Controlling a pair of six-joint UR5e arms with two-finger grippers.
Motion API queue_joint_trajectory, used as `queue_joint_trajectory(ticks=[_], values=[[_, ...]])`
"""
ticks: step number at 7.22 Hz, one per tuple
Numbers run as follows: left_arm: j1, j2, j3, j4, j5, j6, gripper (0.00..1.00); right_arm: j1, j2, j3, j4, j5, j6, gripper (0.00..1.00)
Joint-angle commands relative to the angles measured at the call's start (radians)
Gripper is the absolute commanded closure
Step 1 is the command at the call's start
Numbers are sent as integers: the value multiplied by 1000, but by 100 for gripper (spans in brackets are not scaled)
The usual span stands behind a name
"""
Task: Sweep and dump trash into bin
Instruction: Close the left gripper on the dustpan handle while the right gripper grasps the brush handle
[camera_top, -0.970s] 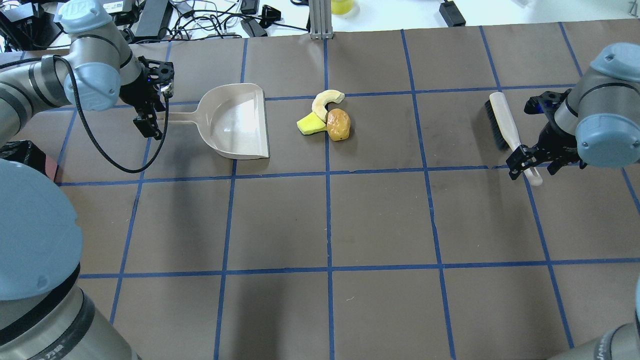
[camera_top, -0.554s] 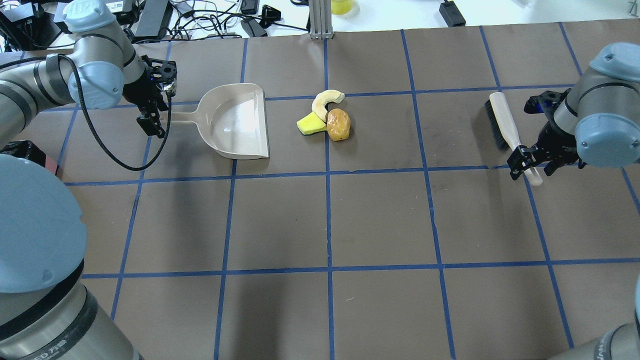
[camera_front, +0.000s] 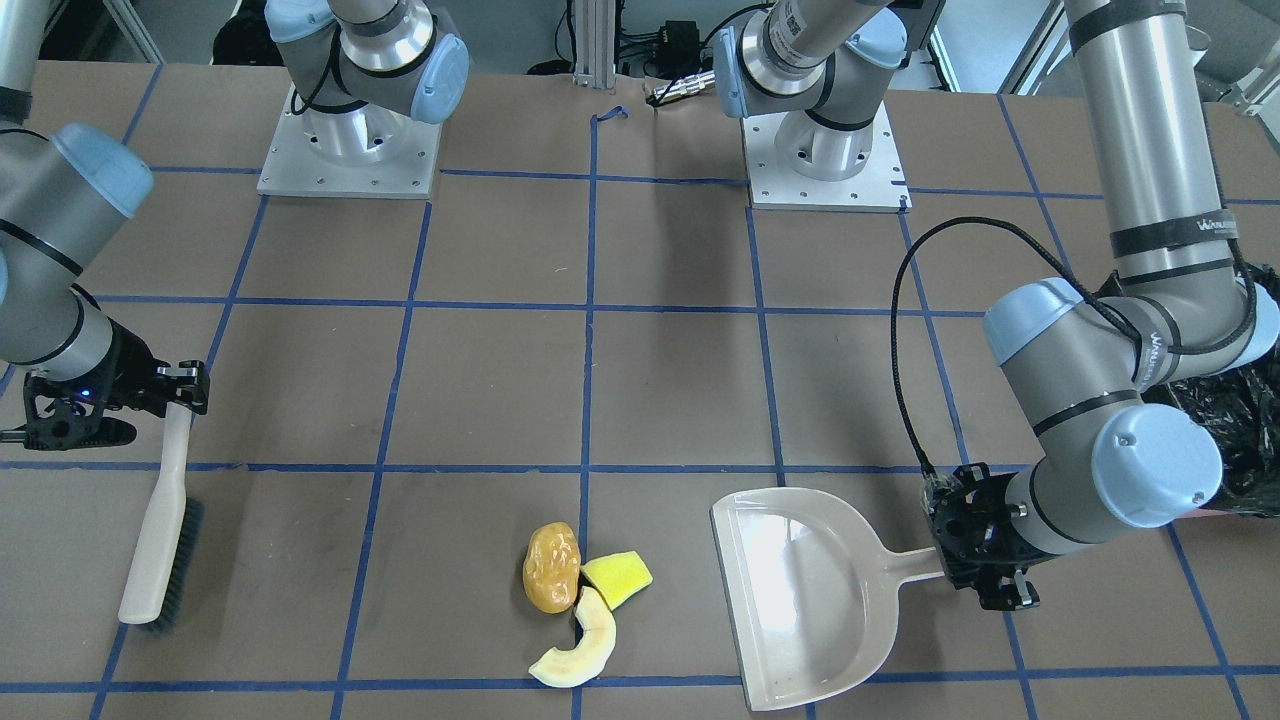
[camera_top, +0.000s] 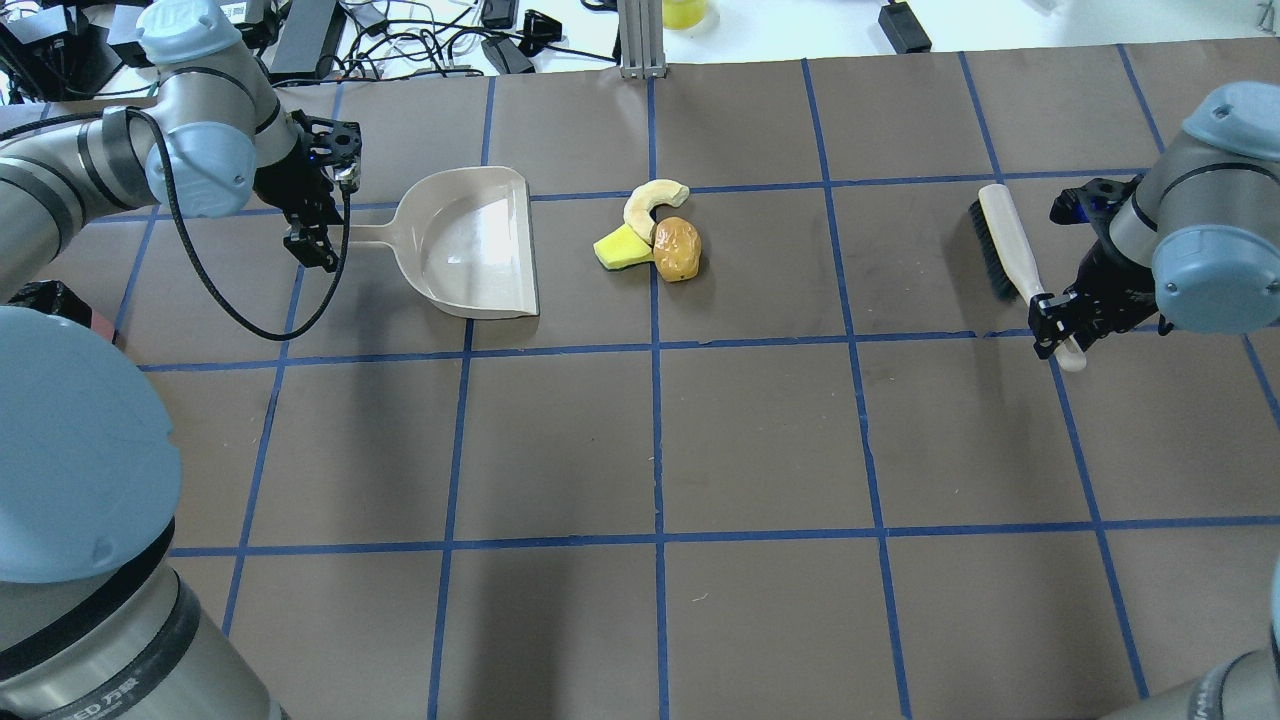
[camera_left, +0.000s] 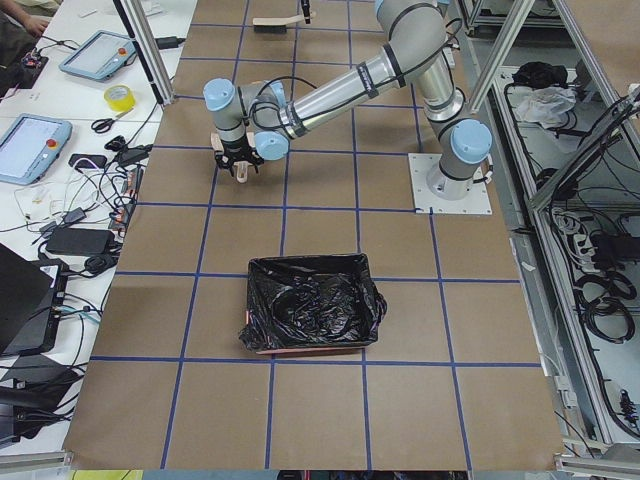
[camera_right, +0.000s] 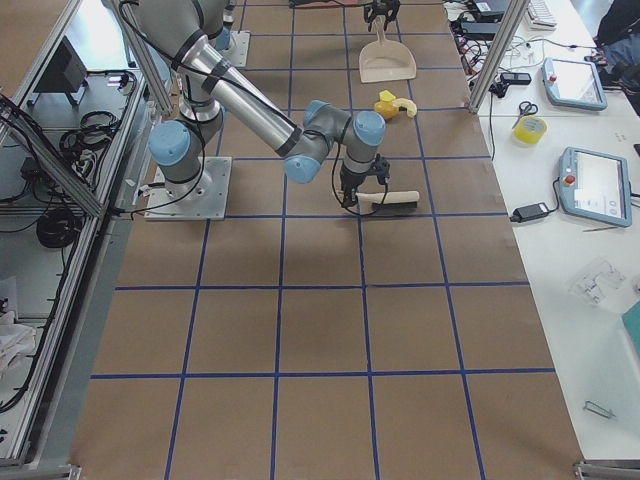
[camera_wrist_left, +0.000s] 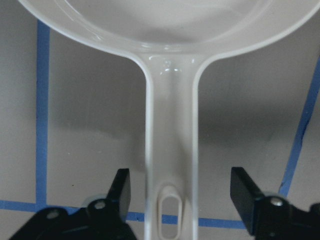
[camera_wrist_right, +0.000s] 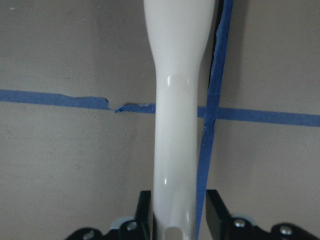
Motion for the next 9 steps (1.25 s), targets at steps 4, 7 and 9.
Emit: queue_joint_trajectory(ticks=[4,7,9], values=[[-24,-1,2,1,1,5,91,0,-5,-2,-2,-1,-8,88],[-32,-1,19,0,8,7,95,0,-31,-6,0,-1,-1,98],[-53,-3,29,-11,18,1,95,0,-45,-11,5,-3,1,100]])
